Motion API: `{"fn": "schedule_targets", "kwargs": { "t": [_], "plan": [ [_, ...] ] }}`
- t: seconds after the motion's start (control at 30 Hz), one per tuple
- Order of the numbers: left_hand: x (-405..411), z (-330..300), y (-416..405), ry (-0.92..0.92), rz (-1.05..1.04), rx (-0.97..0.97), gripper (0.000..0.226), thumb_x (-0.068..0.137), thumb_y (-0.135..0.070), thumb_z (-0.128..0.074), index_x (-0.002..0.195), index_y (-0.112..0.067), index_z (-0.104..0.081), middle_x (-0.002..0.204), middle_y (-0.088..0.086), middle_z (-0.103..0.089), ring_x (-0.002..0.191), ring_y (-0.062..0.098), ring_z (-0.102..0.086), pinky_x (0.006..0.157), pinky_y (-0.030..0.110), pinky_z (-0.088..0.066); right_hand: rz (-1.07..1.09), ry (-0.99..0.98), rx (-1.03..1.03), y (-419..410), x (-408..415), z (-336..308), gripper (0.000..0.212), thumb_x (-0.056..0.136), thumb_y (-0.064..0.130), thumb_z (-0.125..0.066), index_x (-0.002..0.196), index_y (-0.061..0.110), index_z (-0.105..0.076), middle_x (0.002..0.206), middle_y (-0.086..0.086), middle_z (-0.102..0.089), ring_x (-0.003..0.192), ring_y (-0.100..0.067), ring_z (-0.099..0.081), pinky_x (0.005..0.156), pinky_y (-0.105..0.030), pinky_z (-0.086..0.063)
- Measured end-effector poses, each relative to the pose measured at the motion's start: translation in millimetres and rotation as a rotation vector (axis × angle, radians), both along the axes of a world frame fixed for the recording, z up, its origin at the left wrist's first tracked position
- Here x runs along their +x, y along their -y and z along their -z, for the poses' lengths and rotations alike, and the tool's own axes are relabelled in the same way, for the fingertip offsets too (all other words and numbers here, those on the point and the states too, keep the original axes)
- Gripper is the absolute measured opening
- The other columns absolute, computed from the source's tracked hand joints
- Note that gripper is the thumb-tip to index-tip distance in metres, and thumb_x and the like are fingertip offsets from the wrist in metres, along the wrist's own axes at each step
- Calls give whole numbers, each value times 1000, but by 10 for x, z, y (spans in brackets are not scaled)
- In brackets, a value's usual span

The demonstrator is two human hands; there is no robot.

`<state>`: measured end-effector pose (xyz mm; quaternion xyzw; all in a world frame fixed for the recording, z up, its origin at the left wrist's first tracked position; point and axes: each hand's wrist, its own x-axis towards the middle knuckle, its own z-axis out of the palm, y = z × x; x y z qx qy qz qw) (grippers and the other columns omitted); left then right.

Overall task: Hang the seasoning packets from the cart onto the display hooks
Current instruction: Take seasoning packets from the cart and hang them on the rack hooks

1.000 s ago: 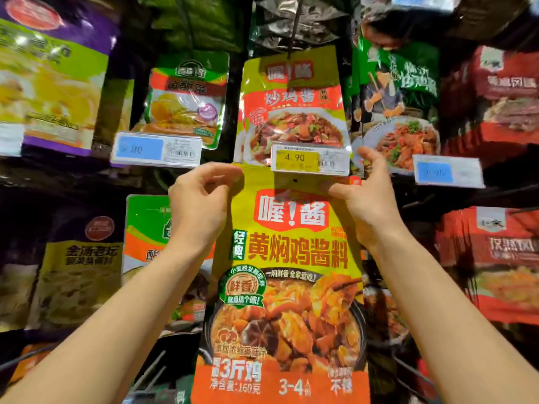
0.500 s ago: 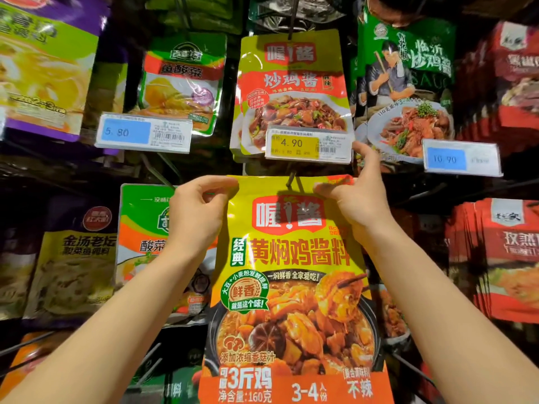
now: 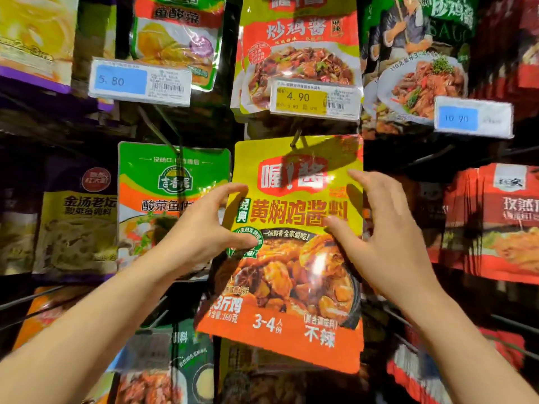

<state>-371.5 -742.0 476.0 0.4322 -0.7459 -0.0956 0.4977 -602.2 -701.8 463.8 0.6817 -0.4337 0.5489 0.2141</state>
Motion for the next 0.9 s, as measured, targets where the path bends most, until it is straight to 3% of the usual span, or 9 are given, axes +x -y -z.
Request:
{"fn": "schedule_targets", "kwargs": {
  "t": [0.07, 0.17, 0.23, 0.3, 0.47, 0.57, 0.67, 0.8, 0.9],
  "plan": [
    [-43, -10, 52, -4, -27, 20, 92, 63, -24, -87, 140, -40, -39, 126, -7, -47, 114, 14, -46, 92, 32, -40, -71, 14, 150, 24, 1, 86, 71, 73, 52, -65, 137, 37, -36, 142, 8, -29, 110, 6, -35, 97, -21, -35],
    [-84, -18, 156, 20, -91, -6, 94, 65, -26, -86, 143, -37, -36, 141, 2, -46, 126, 20, -45, 96, 35, -40, -106, 55, 214, 174, -33, 47, 80, 72, 41, -76, 140, 34, -34, 134, 12, -30, 110, 9, -30, 85, 6, -21],
    [-116, -12, 253, 46, -130, -16, 93, 68, -28, -85, 145, -34, -35, 145, 1, -44, 131, 21, -42, 100, 36, -38, -91, 61, 285, 334, -64, -14, 83, 73, 34, -78, 143, 28, -32, 136, 7, -30, 117, 2, -31, 87, 2, -21],
    [-159, 15, 377, 48, -143, 8, 92, 71, -27, -83, 147, -32, -32, 149, 1, -40, 133, 22, -41, 99, 35, -37, -60, 49, 349, 505, -64, -53, 83, 75, 34, -77, 145, 25, -31, 141, -2, -30, 129, -13, -31, 95, -13, -25],
    [-262, 159, 686, 105, -255, -36, 94, 78, -31, -77, 152, -30, -18, 149, 9, -38, 132, 29, -41, 104, 38, -36, 72, 52, 484, 830, 7, -25, 79, 84, 32, -69, 147, 34, -22, 138, -16, -37, 129, -30, -38, 100, -38, -35],
    [-320, 225, 755, 144, -287, -19, 105, 78, -30, -78, 152, -34, -5, 153, 20, -25, 137, 33, -34, 106, 41, -34, 117, 71, 511, 958, -6, 29, 71, 88, 29, -65, 146, 26, -25, 127, -13, -54, 109, -31, -54, 82, -34, -43],
    [-347, 311, 749, 191, -271, -9, 121, 70, -30, -84, 151, -37, 6, 153, 26, -14, 141, 37, -25, 106, 43, -35, 158, 62, 465, 976, -11, 110, 76, 92, 23, -59, 150, 33, -12, 113, -12, -60, 96, -31, -59, 70, -28, -36],
    [-323, 357, 716, 179, -259, -32, 124, 66, -34, -86, 151, -37, 3, 154, 21, -12, 136, 38, -34, 103, 43, -39, 88, 84, 371, 918, 23, 203, 82, 91, 27, -61, 150, 35, -5, 134, -15, -50, 113, -33, -53, 78, -31, -38],
    [-312, 352, 674, 220, -279, -23, 125, 64, -30, -87, 151, -37, 3, 155, 18, -10, 135, 38, -36, 102, 42, -39, 42, 107, 339, 904, 75, 287, 97, 82, 41, -70, 150, 34, -2, 136, -20, -40, 122, -36, -45, 91, -34, -38]
  ]
}}
